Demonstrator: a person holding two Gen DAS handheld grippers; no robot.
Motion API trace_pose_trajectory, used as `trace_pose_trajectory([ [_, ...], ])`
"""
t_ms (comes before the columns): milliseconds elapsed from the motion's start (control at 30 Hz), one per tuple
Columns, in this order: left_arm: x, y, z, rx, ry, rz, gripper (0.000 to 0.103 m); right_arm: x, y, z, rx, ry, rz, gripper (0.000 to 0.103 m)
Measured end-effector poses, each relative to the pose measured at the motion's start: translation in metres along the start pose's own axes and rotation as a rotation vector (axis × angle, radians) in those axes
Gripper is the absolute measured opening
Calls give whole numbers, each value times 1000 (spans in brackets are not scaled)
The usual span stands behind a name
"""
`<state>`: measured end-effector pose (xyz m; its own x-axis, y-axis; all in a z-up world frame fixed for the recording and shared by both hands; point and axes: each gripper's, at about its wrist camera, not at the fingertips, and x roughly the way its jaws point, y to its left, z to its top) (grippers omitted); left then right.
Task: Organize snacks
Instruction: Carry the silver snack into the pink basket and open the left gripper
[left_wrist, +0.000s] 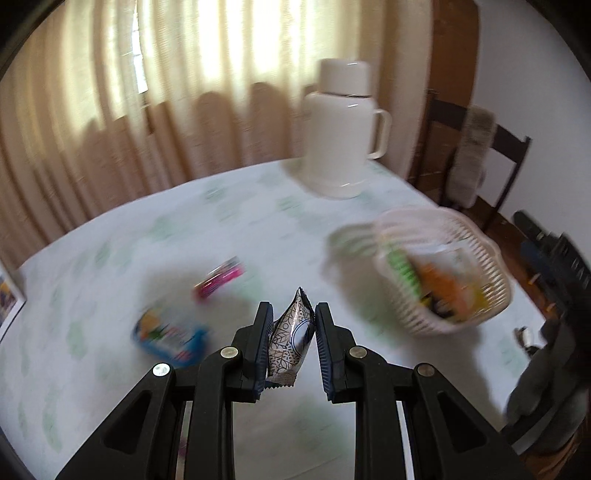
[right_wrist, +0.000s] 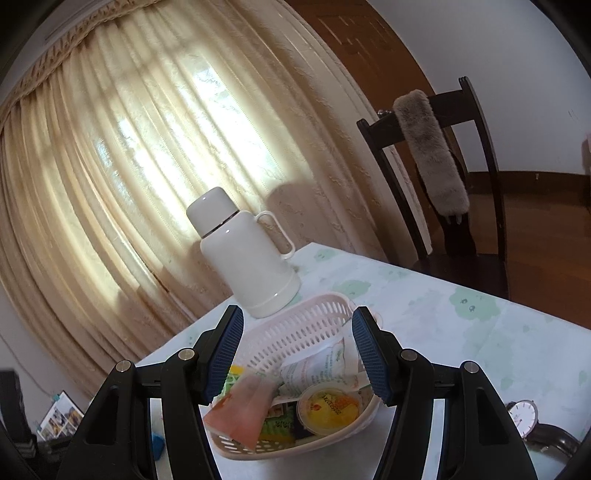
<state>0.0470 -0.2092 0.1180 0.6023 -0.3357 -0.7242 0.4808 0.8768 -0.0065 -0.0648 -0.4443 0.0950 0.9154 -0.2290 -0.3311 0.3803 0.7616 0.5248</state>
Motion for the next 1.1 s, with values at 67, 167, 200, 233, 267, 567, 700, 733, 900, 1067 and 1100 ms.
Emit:
trace_pose_trajectory([
  [67,7,-15,13,9,0,-38,20,-1,-2,0,6,0,5,62],
  [167,16,-41,29,33,-2,-98,21,-2,-5,1,21,-6,7,62],
  [200,20,-51,34,42,-1,-116,21,-3,-7,1,27,-8,6,62],
  [233,23,-58,37,48,0,-132,21,-3,-9,2,33,-9,6,62],
  [267,27,-66,40,58,2,-153,21,-3,-10,2,40,-11,4,62],
  [567,46,-74,35,7,44,-222,62,-7,-11,3,43,-8,19,62],
  [700,48,-63,29,-23,62,-207,62,-8,-9,2,40,-6,22,62],
  [733,48,-59,28,-28,62,-205,62,-7,-9,2,39,-4,22,62],
  [900,50,-44,22,-61,69,-182,62,-5,-6,2,42,9,20,62],
  [1067,48,-21,21,-111,39,-133,62,-5,-5,2,40,12,30,62],
  [1100,49,-18,22,-115,32,-114,62,-5,-5,2,40,13,33,62],
])
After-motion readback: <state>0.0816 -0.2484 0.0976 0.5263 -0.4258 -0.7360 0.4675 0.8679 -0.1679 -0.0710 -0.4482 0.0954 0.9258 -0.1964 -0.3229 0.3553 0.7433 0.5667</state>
